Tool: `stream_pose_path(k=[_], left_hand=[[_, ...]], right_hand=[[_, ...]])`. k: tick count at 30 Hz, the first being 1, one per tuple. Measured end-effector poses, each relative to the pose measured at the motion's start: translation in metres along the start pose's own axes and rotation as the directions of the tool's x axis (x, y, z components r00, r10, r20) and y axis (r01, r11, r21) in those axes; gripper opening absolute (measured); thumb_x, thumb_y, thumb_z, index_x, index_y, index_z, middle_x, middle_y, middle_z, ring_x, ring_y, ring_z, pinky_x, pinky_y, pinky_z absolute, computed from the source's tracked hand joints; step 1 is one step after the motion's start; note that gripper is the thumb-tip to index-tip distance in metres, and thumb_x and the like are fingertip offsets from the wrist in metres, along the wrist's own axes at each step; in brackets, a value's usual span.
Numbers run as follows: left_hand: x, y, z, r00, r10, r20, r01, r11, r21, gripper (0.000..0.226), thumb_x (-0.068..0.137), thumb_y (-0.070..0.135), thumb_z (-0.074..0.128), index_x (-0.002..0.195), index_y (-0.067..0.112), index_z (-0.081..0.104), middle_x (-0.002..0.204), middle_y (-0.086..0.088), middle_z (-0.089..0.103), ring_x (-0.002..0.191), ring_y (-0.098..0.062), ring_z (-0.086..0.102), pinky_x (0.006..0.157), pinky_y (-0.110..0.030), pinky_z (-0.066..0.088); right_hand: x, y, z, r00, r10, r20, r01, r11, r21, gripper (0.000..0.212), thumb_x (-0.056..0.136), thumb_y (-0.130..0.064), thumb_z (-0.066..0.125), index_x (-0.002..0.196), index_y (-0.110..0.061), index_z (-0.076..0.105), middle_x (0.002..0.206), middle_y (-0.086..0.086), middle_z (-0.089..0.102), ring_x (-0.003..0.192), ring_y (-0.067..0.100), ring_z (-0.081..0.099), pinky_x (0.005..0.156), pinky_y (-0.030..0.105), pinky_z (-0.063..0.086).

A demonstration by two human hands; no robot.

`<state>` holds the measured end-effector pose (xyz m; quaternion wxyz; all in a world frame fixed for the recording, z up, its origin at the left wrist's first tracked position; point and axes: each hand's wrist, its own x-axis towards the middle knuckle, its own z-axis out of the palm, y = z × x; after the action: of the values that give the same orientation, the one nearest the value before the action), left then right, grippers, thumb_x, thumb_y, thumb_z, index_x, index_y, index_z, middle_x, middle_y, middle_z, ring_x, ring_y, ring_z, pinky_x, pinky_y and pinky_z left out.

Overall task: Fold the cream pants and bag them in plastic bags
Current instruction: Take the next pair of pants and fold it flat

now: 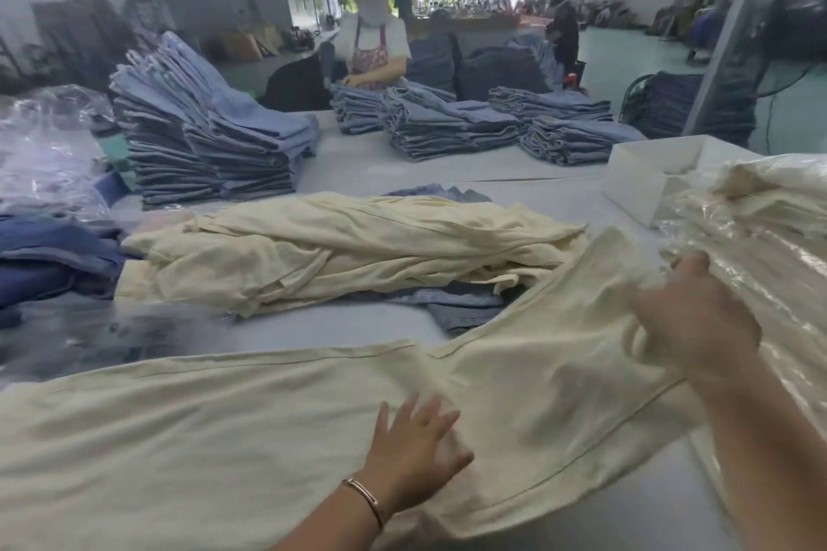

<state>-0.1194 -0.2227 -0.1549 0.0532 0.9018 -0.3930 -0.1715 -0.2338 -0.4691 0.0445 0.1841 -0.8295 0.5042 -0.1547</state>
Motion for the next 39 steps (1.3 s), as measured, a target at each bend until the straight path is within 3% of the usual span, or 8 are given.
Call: stream_pose_path(k=[5, 10, 13, 16, 19, 23, 27, 39], left_hand=[[-0.048, -0.065, -0.007, 0.999, -0.027, 0.027, 0.033, 0.965, -0.259, 0.048, 0.101, 0.05, 0.029, 0.147, 0.04, 0.028, 0.16, 0.008, 0.014, 0.148, -0.012, 0.007, 0.118, -0.032, 0.007], [-0.078, -0.113, -0.071, 0.972, -0.193, 0.13, 0.112, -0.102, -0.988, 0.066, 0.087, 0.069, 0.028, 0.122, 0.022, 0.059, 0.117, -0.009, 0.069, 0.108, -0.027, 0.065, 0.09, -0.041, 0.051], [-0.091, -0.151, -0.095, 0.994, -0.053, 0.098, 0.075, -0.333, -0.94, 0.072, 0.092, 0.068, 0.034, 0.127, 0.011, 0.059, 0.119, -0.02, 0.065, 0.099, -0.033, 0.067, 0.082, -0.043, 0.053], [-0.101, -0.167, -0.088, 0.975, -0.092, 0.201, 0.193, -0.09, -0.977, 0.048, 0.085, 0.047, 0.064, 0.115, 0.01, 0.067, 0.099, -0.011, 0.072, 0.086, -0.023, 0.07, 0.072, -0.031, 0.054], [-0.103, -0.174, -0.062, 0.904, -0.364, 0.226, 0.289, 0.127, -0.949, 0.024, 0.076, 0.005, 0.067, 0.1, 0.006, 0.068, 0.072, 0.0, 0.073, 0.056, -0.012, 0.067, 0.048, -0.02, 0.047], [-0.099, -0.185, -0.065, 0.862, -0.507, 0.005, 0.15, 0.245, -0.958, 0.031, 0.078, 0.002, 0.056, 0.099, 0.02, 0.067, 0.091, 0.009, 0.074, 0.085, -0.01, 0.069, 0.073, -0.029, 0.055], [-0.102, -0.21, -0.055, 0.852, -0.52, -0.056, 0.251, 0.501, -0.828, 0.014, 0.092, 0.021, 0.052, 0.099, 0.03, 0.059, 0.098, 0.011, 0.069, 0.092, -0.013, 0.063, 0.079, -0.029, 0.049], [-0.122, -0.241, -0.022, 0.82, -0.518, -0.242, 0.496, 0.855, -0.15, 0.055, 0.085, 0.065, 0.048, 0.127, 0.031, 0.04, 0.12, 0.008, 0.049, 0.117, -0.014, 0.047, 0.086, -0.03, 0.046]], right_hand=[[-0.059, -0.084, 0.028, 0.895, -0.364, 0.257, 0.282, 0.909, 0.307, 0.053, 0.088, -0.011, 0.057, 0.136, -0.014, 0.036, 0.119, 0.016, 0.055, 0.104, 0.035, 0.056, 0.088, 0.042, 0.049], [-0.144, -0.158, 0.088, 0.708, -0.638, 0.303, 0.393, 0.712, 0.582, 0.06, 0.083, -0.012, 0.058, 0.131, -0.04, 0.035, 0.101, -0.003, 0.057, 0.085, 0.013, 0.057, 0.077, 0.035, 0.05], [-0.191, -0.173, 0.132, 0.424, -0.712, 0.56, 0.365, 0.7, 0.613, 0.071, 0.082, -0.02, 0.068, 0.138, -0.042, 0.031, 0.095, 0.001, 0.061, 0.085, 0.016, 0.061, 0.079, 0.035, 0.051], [-0.207, -0.167, 0.169, 0.276, -0.642, 0.715, 0.322, 0.763, 0.56, 0.049, 0.086, -0.035, 0.069, 0.13, -0.026, 0.051, 0.105, 0.0, 0.065, 0.093, 0.012, 0.059, 0.086, 0.026, 0.047], [-0.189, -0.148, 0.193, 0.578, -0.576, 0.578, 0.344, 0.814, 0.468, 0.031, 0.089, -0.033, 0.064, 0.117, -0.018, 0.062, 0.096, -0.002, 0.066, 0.087, 0.011, 0.059, 0.079, 0.023, 0.043], [-0.159, -0.108, 0.208, 0.856, -0.48, 0.195, 0.459, 0.877, 0.142, 0.051, 0.094, -0.045, 0.049, 0.141, -0.025, 0.042, 0.142, 0.0, 0.047, 0.134, 0.019, 0.039, 0.108, 0.031, 0.03], [-0.155, -0.072, 0.238, 0.832, -0.321, 0.453, 0.458, 0.857, -0.235, 0.063, 0.095, -0.063, 0.017, 0.149, -0.044, -0.007, 0.159, -0.006, -0.017, 0.147, 0.024, -0.011, 0.118, 0.048, 0.002], [-0.182, -0.083, 0.267, 0.717, -0.461, 0.523, 0.633, 0.744, -0.214, 0.064, 0.096, -0.059, 0.012, 0.145, -0.036, -0.024, 0.155, -0.008, -0.029, 0.143, 0.011, -0.025, 0.116, 0.041, -0.013]])
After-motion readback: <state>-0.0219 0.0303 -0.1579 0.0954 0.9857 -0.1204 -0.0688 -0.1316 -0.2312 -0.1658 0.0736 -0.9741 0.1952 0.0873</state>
